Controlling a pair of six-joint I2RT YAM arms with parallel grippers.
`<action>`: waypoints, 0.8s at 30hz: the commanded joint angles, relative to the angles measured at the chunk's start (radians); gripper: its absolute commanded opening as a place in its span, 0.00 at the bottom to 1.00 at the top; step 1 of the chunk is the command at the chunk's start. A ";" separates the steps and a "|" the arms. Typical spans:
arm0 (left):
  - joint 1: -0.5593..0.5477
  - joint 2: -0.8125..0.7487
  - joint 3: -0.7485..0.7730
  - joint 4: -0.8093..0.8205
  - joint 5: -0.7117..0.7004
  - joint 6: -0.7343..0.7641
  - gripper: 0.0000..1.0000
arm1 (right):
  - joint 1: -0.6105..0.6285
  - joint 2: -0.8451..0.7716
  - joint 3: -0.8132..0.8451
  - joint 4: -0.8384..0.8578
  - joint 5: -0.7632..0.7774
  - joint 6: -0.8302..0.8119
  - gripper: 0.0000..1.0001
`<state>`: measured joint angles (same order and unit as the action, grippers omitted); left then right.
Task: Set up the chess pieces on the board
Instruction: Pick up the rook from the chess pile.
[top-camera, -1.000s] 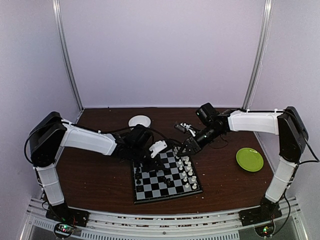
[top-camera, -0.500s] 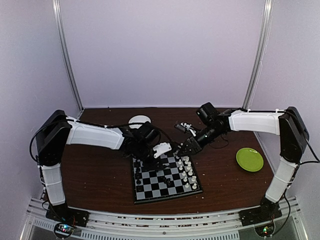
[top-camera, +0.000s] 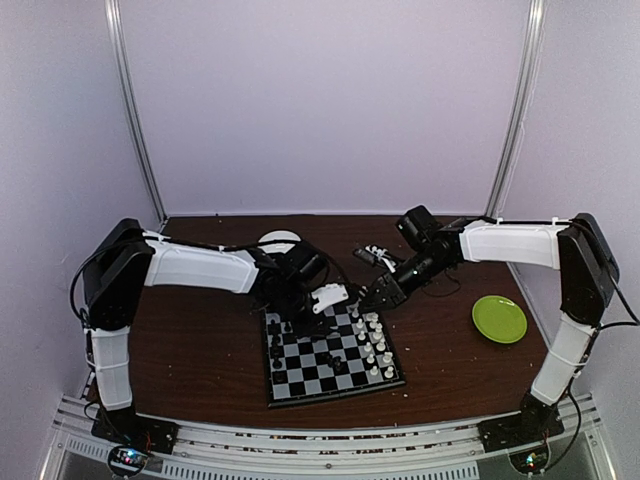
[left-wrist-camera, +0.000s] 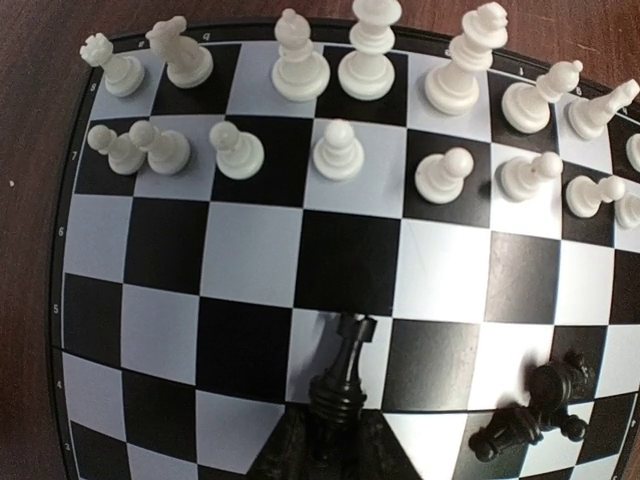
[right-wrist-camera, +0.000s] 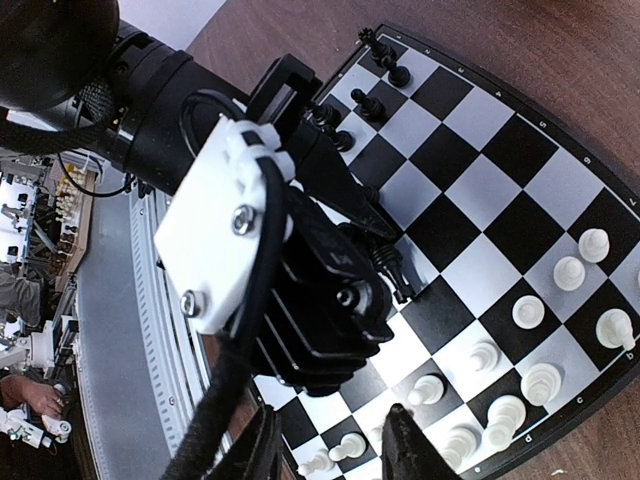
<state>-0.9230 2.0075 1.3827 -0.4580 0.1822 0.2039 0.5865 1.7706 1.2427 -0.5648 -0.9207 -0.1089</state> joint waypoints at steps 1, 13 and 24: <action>-0.002 0.027 0.044 -0.054 -0.003 0.020 0.20 | -0.003 -0.040 -0.005 -0.001 -0.023 -0.014 0.35; -0.007 0.021 0.058 -0.102 0.064 0.022 0.26 | -0.005 -0.031 -0.003 -0.003 -0.031 -0.013 0.35; -0.032 0.039 0.083 -0.108 0.038 0.014 0.27 | -0.005 -0.032 -0.003 -0.003 -0.033 -0.013 0.35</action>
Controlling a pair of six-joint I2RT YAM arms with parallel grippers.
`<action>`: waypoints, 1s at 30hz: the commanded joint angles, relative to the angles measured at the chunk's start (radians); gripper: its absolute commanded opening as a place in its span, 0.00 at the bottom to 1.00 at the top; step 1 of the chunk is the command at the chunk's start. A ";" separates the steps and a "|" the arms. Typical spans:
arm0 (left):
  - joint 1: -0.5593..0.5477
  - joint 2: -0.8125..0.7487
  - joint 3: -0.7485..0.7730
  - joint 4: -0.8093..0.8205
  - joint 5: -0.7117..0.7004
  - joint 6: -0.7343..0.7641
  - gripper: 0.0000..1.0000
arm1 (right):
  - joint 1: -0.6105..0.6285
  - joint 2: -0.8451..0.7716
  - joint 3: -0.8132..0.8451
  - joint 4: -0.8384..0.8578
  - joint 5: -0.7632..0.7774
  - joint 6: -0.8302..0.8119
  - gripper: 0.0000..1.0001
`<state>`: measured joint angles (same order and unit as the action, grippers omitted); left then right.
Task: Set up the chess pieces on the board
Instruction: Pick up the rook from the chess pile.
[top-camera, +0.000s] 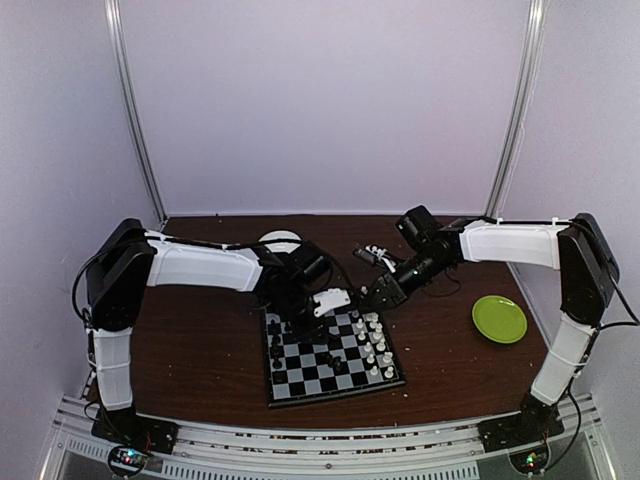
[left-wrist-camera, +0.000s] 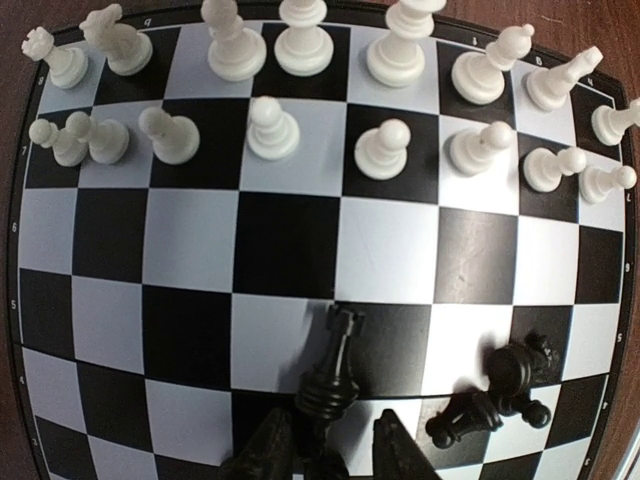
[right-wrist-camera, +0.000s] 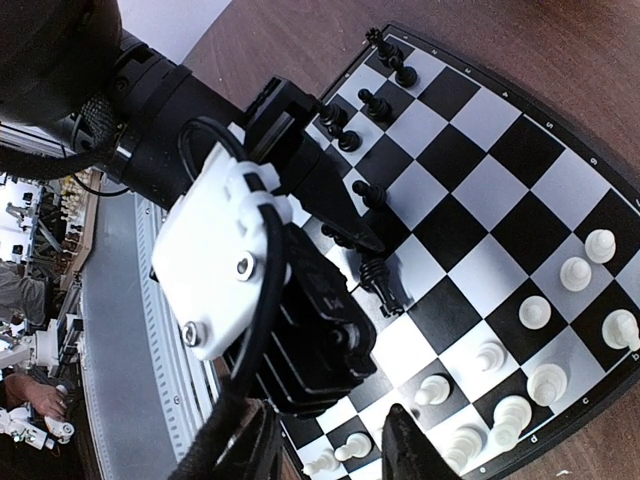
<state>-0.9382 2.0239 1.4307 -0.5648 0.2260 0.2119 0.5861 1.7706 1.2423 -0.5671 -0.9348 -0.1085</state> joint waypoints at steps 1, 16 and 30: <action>-0.019 0.025 0.037 -0.001 -0.009 0.007 0.26 | -0.005 -0.033 -0.003 0.000 -0.019 -0.013 0.35; -0.040 0.033 0.040 -0.045 -0.112 0.021 0.26 | -0.005 -0.029 -0.004 0.001 -0.025 -0.014 0.35; -0.039 0.008 0.050 0.015 -0.103 -0.017 0.01 | -0.025 -0.093 0.000 -0.049 -0.047 -0.032 0.35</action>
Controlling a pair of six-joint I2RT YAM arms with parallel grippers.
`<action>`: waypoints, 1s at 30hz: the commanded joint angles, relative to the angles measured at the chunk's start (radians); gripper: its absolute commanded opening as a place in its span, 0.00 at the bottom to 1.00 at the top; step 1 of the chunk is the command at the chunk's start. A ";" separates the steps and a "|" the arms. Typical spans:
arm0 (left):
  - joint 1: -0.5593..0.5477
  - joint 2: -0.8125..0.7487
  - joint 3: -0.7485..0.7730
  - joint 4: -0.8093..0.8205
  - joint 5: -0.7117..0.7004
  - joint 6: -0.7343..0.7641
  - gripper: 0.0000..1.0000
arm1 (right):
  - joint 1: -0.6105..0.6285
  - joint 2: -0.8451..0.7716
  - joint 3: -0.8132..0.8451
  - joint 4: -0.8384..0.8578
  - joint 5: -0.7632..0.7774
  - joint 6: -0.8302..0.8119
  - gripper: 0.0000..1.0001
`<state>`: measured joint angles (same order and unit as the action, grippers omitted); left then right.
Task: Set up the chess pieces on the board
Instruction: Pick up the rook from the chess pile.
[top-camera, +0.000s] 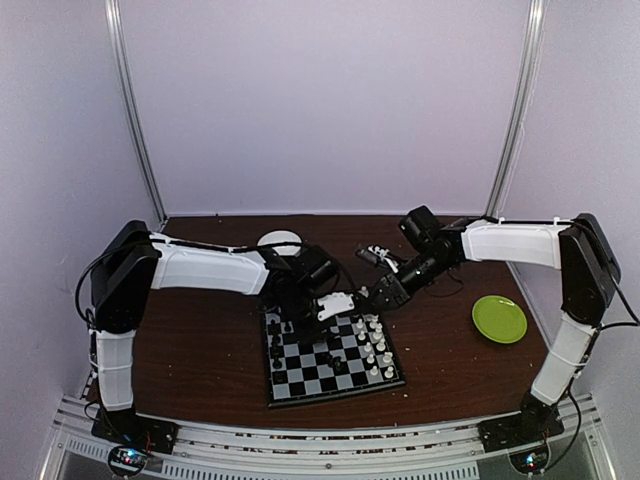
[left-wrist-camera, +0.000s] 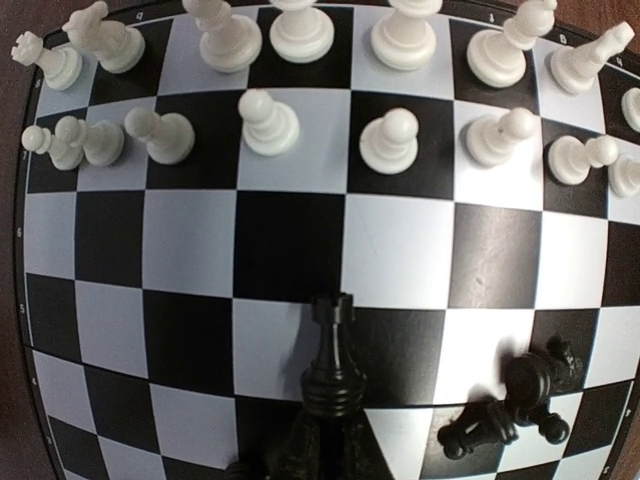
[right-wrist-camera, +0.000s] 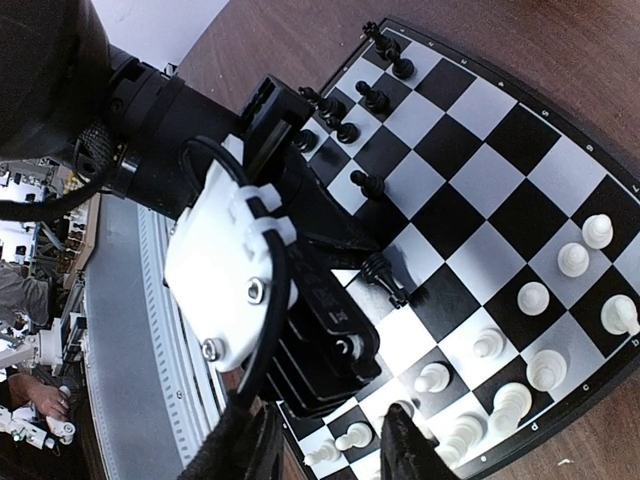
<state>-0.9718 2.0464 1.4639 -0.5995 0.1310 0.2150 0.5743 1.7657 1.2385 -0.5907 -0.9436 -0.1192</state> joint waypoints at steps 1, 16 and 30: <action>-0.004 -0.027 0.008 0.063 -0.009 -0.029 0.00 | -0.016 -0.115 0.005 -0.044 -0.038 -0.036 0.36; 0.042 -0.193 -0.146 0.428 0.152 -0.241 0.00 | -0.167 -0.349 -0.082 -0.092 -0.030 -0.088 0.38; 0.047 -0.264 -0.205 0.427 0.162 -0.261 0.00 | -0.068 -0.121 -0.004 -0.031 -0.026 -0.004 0.37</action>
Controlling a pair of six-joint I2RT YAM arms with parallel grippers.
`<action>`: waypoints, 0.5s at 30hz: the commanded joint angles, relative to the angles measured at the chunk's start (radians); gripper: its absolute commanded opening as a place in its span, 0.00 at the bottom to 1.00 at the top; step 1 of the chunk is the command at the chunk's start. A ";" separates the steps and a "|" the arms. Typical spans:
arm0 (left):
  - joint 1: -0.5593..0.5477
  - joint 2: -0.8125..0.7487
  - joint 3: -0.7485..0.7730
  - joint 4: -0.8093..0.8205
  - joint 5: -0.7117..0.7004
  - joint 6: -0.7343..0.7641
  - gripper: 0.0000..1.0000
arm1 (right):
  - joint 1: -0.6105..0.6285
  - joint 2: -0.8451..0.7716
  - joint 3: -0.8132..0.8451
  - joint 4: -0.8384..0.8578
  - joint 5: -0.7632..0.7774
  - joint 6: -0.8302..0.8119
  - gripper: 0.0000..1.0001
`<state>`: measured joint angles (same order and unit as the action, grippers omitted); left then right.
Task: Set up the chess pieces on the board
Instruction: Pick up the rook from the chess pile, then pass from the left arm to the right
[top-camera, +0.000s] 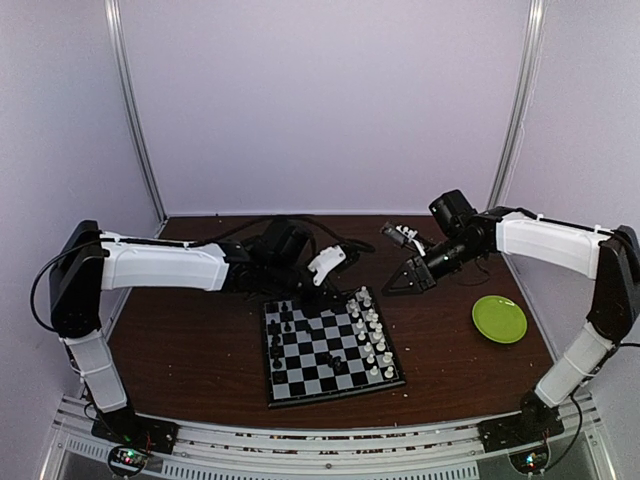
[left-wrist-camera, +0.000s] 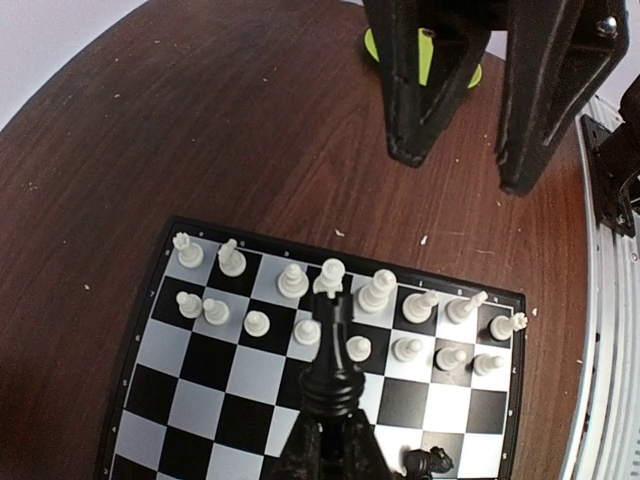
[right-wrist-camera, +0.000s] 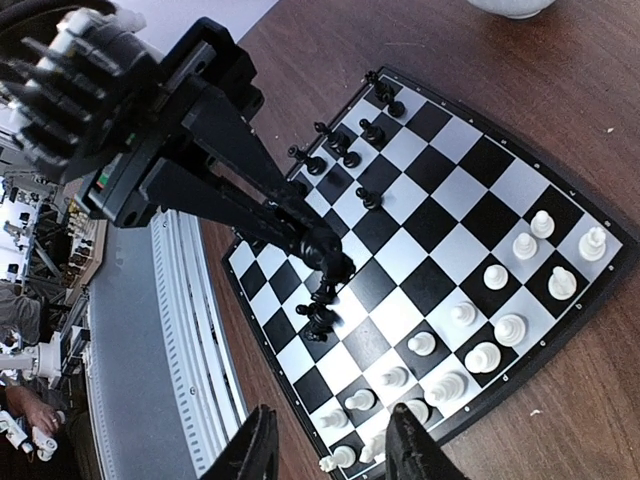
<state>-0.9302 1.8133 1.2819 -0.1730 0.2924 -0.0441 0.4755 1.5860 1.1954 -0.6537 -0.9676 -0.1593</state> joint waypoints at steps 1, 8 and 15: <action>0.005 -0.032 -0.027 -0.022 -0.009 0.004 0.00 | 0.038 0.073 0.043 0.033 -0.014 0.044 0.37; 0.005 -0.050 -0.150 -0.029 -0.068 0.029 0.00 | 0.043 0.073 0.014 0.047 0.002 0.033 0.37; 0.006 0.086 -0.054 -0.111 -0.089 0.031 0.00 | 0.043 0.048 -0.004 0.032 0.014 0.016 0.37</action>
<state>-0.9302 1.8278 1.1572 -0.2459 0.2260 -0.0280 0.5186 1.6756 1.2057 -0.6209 -0.9676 -0.1268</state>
